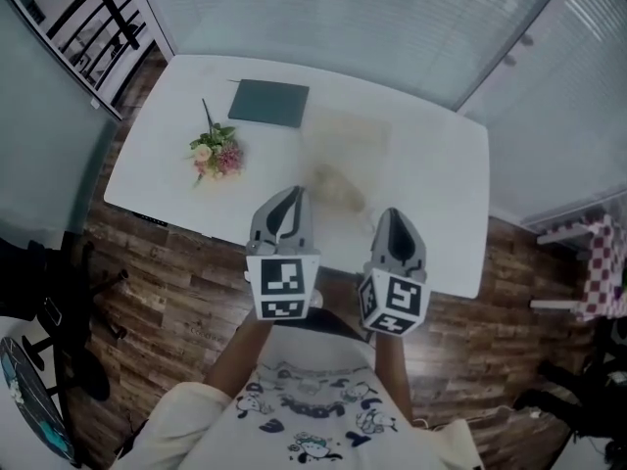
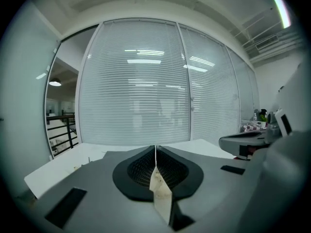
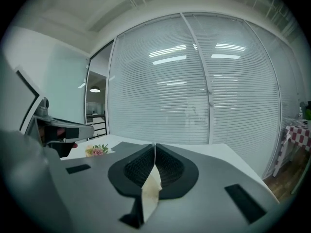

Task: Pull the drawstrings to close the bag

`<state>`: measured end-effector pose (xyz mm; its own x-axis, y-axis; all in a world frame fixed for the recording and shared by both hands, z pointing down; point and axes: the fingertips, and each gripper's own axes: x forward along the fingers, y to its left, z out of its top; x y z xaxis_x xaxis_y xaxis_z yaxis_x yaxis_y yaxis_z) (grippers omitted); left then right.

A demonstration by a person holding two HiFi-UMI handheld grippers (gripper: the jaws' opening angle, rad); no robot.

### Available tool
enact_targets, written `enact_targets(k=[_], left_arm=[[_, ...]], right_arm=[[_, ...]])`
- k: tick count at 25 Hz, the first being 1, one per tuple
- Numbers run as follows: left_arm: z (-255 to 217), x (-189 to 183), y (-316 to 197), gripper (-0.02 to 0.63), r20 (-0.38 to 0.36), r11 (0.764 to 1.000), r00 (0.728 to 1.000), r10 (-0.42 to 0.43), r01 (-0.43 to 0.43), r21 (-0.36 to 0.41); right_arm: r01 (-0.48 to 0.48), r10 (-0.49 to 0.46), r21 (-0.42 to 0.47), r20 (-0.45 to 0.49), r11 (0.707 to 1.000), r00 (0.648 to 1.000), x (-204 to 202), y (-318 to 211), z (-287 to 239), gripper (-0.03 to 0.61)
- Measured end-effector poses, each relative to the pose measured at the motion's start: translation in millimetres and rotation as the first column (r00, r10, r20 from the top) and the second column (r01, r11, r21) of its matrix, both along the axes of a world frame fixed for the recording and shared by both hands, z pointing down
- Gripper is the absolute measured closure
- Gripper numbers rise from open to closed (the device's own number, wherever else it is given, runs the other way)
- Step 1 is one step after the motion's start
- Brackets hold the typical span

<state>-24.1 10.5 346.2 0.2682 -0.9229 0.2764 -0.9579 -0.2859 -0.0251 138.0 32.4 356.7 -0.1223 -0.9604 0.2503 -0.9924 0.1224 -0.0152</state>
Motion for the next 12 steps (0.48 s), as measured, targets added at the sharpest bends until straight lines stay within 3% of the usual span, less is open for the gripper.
enact_targets(k=[12], left_arm=[[47,11,-16,0.569,0.059,0.988,0.995,0.078,-0.070,-0.139]], right_arm=[[0.062,-0.068,-0.176,-0.029,0.983,0.997,-6,-26,56,0.561]])
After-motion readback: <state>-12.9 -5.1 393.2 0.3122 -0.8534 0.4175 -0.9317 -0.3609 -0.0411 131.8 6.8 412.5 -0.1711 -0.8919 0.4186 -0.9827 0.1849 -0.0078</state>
